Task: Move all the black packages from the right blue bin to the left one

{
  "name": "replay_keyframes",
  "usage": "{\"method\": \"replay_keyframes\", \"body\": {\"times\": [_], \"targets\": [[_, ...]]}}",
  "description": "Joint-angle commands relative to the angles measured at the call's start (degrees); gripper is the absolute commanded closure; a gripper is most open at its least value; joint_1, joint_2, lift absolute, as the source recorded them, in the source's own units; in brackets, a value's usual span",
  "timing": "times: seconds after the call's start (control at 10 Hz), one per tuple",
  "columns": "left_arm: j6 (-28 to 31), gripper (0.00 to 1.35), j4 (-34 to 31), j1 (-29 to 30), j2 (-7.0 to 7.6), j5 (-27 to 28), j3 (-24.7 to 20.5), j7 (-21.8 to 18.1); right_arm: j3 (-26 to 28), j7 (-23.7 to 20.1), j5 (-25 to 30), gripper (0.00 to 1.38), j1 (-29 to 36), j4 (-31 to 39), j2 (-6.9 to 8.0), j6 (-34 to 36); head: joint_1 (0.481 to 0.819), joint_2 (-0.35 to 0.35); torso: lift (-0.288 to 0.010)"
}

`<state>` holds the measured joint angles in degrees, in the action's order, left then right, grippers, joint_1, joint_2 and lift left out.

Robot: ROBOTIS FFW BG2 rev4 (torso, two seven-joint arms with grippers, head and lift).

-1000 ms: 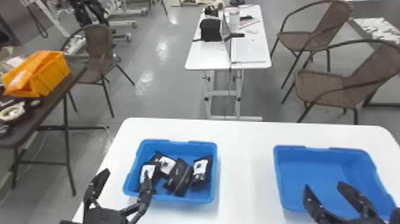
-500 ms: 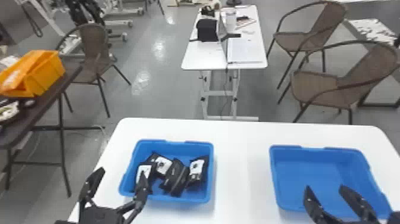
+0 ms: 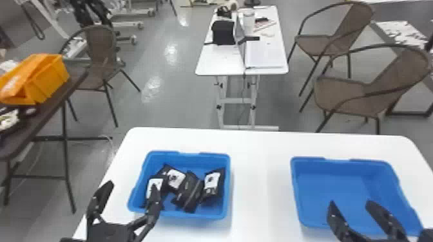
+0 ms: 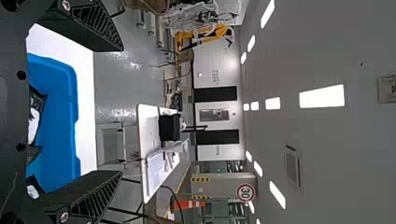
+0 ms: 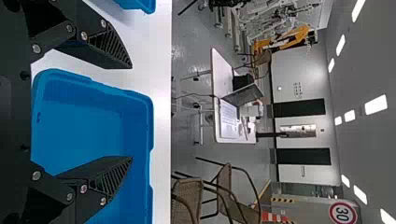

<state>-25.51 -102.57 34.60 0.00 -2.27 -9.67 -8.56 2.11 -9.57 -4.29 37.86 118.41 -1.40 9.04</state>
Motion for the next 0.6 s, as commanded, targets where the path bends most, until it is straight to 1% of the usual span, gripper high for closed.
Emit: {"method": "replay_keyframes", "body": {"times": [0.0,0.5], "targets": [[0.0,0.09,0.0,0.0,-0.15,-0.2,0.3,0.1,0.0,0.0,0.0,0.36,-0.1,0.0,0.0,-0.1,0.695,0.119,0.0],[-0.2,0.09,0.2,0.0,-0.15,-0.3,0.3,0.1,0.0,0.0,-0.1,0.37,-0.1,-0.2,0.0,-0.4,0.695,0.117,0.0]]}}
